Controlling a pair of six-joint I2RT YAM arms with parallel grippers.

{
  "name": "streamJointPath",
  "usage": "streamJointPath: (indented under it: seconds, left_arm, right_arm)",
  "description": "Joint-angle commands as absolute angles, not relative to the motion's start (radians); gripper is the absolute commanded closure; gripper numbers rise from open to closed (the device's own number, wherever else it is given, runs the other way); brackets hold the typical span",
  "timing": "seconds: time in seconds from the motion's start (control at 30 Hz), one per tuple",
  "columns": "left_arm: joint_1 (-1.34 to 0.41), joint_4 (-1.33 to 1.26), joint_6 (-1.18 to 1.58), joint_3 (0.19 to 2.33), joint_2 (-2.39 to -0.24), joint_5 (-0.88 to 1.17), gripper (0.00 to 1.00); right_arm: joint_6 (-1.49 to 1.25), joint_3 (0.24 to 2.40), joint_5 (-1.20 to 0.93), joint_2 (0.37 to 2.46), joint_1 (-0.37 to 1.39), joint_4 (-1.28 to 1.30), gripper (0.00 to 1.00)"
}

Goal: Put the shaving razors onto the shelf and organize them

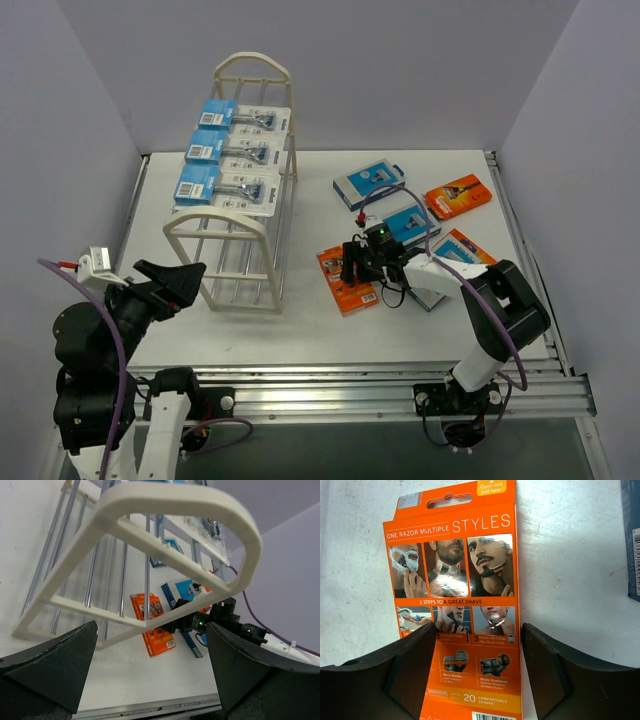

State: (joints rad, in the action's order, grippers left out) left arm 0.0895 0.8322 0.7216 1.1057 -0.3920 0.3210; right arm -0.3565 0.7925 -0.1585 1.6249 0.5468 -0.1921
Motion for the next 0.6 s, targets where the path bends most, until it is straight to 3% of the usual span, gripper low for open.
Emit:
streamJointPath:
  seconds: [0.0,0.57]
  left_arm:
    - [0.066,0.811,0.703,1.074,-0.362,0.364,0.01]
    - [0.043,0.718,0.715,0.819,-0.371,0.252,0.0]
  right_arm:
    - [-0.354,0.756,-0.179,1.651,0.557,-0.133,0.37]
    - [-0.35,0.741,-0.222,1.687,0.517,-0.193,0.36]
